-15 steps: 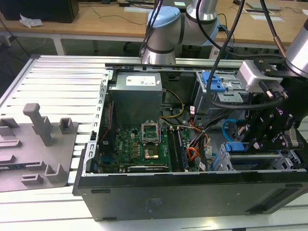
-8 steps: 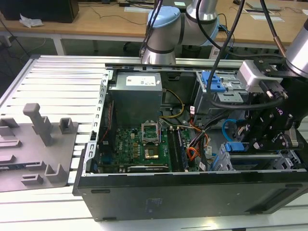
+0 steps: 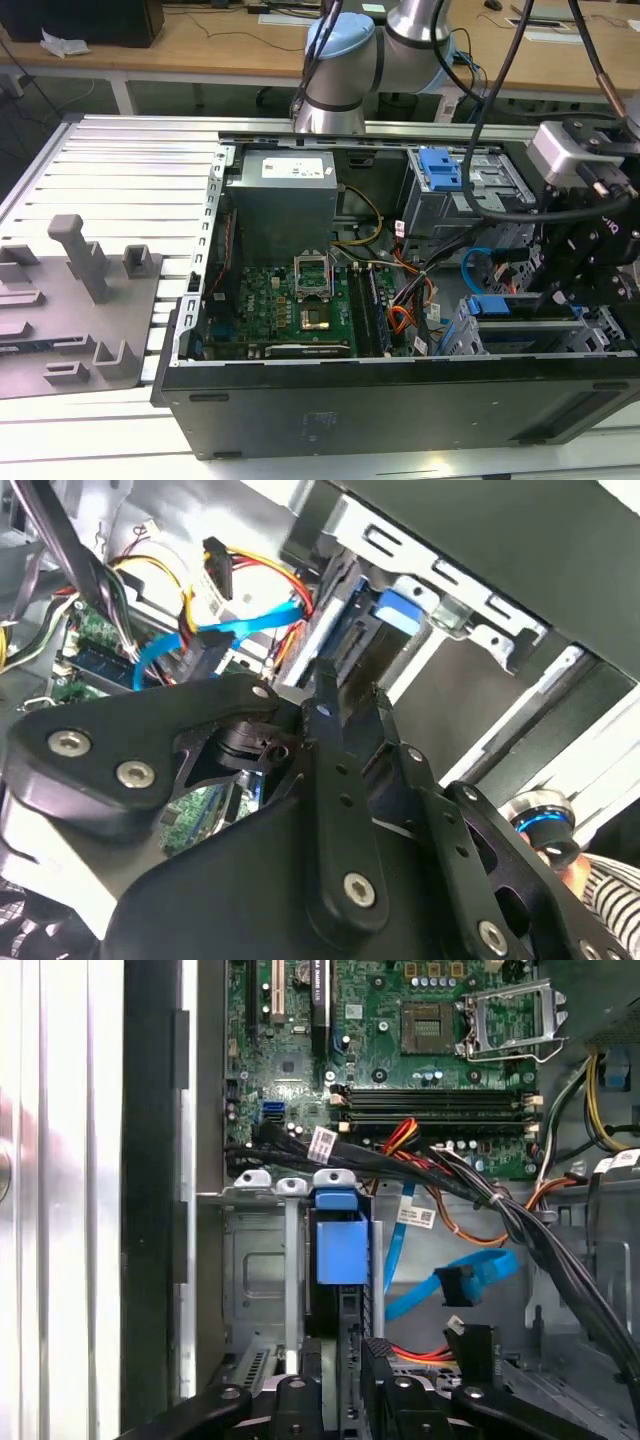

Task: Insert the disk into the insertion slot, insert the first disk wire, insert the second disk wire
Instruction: 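Insert the first disk wire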

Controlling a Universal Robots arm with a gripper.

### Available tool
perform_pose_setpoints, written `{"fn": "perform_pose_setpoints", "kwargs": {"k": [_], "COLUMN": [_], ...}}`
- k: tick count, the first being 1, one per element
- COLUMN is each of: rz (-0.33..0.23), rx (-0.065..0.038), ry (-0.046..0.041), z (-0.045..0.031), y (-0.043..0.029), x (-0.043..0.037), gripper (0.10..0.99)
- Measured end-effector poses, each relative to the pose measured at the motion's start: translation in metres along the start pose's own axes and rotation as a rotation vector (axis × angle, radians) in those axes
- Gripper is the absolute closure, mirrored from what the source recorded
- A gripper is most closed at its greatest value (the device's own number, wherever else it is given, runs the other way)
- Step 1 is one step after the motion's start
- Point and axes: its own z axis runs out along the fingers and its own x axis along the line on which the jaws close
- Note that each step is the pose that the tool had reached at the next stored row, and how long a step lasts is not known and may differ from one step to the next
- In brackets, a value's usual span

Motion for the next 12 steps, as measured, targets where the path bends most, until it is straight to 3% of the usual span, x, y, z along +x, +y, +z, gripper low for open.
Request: {"fn": "perform_pose_setpoints", "kwargs": {"k": [2, 4, 12], "rz": [0.0, 0.0, 0.001], "rx": [0.0, 0.0, 0.0], "ry": [0.0084, 0.0106, 0.0165], "z": [-0.008, -0.0119, -0.0123], "y": [0.0004, 0.0006, 0.0008], "x": [-0.0028, -0.0039, -0.0147], "gripper": [0.784, 0.784, 0.784]}}
